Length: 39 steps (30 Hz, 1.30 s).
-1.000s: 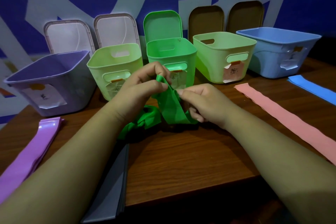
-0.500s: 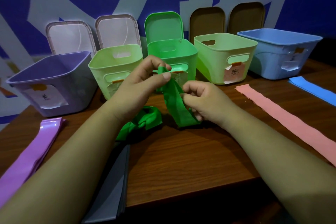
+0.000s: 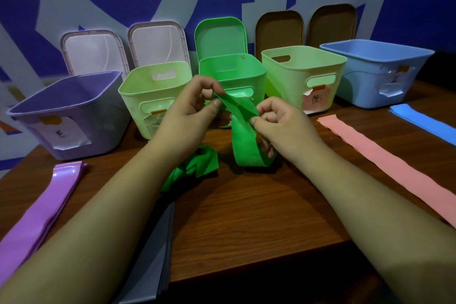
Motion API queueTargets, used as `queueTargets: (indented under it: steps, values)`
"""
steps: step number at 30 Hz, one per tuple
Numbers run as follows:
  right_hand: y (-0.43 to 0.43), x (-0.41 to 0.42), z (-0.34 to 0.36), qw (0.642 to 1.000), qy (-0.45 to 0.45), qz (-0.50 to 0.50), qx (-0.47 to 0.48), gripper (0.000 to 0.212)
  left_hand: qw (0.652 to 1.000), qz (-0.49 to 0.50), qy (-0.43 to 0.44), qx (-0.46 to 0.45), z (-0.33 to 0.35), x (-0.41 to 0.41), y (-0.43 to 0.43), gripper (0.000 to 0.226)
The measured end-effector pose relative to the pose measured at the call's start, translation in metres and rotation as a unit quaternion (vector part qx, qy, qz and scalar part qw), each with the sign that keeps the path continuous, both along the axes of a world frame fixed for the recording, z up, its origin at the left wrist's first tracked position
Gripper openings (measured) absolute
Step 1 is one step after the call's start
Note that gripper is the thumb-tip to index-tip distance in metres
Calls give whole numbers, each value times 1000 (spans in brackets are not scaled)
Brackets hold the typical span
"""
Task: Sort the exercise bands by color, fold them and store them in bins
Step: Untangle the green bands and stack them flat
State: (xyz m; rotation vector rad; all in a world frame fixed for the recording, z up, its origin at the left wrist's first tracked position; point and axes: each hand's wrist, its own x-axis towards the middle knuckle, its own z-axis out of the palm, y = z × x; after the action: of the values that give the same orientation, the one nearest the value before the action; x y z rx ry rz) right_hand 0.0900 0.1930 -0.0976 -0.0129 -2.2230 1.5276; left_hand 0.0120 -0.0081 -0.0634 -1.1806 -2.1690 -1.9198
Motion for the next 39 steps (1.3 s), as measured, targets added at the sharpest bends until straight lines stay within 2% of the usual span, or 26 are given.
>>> queueTargets:
  steps: [7, 12, 15, 19, 23, 25, 28, 29, 32, 34, 36, 39]
  values:
    - [3, -4, -3, 1000, -2, -4, 8, 16, 1000, 28, 4, 6, -4, -1, 1, 19]
    - [4, -6, -7, 998, -19, -23, 59, 17, 994, -15, -89, 65, -1, -1, -3, 17]
    - [5, -9, -11, 994, -43, -31, 94, 21, 991, -29, -109, 77, -2, -1, -2, 20]
    - [7, -9, -11, 989, -58, -65, 118, 23, 991, -10, -119, 55, 1, -2, -5, 25]
    - [13, -8, -8, 980, -64, -125, 139, 19, 990, 37, -135, -30, 7, -5, -11, 16]
    - [20, -10, -7, 974, -57, -181, 123, 21, 978, 33, -167, -119, 13, -10, -21, 12]
    - [28, -9, -3, 968, -37, -236, 79, 28, 933, -15, -166, -320, 21, -10, -37, 41]
    - [29, -9, -3, 968, -35, -239, 74, 29, 919, -31, -168, -355, 23, -8, -39, 48]
    - [24, -9, -3, 971, -57, -227, 51, 30, 898, -80, -256, -347, 26, 1, -36, 36]
    - [21, -11, -5, 974, -65, -216, 3, 31, 887, -125, -289, -337, 25, 6, -36, 27]
    - [22, -13, -7, 975, -74, -199, -71, 34, 893, -156, -261, -331, 24, 5, -37, 23]
    - [24, -16, -9, 963, -88, -173, -189, 43, 930, -149, -204, -267, 25, 1, -36, 12]
